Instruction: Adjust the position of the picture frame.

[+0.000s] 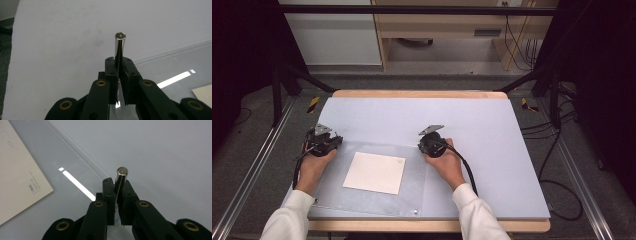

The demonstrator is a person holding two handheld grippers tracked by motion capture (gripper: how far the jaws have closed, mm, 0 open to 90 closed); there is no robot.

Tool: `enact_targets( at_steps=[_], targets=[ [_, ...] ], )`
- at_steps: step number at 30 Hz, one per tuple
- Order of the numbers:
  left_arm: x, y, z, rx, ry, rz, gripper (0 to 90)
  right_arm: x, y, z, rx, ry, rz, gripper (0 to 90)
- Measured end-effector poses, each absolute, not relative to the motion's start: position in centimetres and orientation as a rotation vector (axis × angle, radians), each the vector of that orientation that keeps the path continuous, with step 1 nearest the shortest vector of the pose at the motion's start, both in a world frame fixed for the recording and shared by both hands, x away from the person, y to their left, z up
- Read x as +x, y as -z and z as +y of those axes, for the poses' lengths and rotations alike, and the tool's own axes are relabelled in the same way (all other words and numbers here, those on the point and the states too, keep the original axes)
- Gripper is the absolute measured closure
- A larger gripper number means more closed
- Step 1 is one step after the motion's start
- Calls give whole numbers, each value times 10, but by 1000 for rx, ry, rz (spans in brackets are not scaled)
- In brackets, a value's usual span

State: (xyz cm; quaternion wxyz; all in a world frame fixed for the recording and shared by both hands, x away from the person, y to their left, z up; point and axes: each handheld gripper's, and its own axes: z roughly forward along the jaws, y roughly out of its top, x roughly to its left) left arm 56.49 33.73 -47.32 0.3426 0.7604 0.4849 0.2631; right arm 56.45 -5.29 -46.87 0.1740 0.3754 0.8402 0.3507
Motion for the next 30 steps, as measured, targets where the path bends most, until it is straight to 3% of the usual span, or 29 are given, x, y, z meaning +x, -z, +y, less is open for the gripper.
enact_targets(
  at_steps=[16, 30],
  targets=[
    [564, 466, 342, 1968, -614, 1293, 849, 566, 466, -54, 1129, -1010, 2397, 851],
    [547, 421, 335, 1986, -596, 1217, 841, 560, 424, -67, 1100, -1031, 2398, 823]
  ],
)
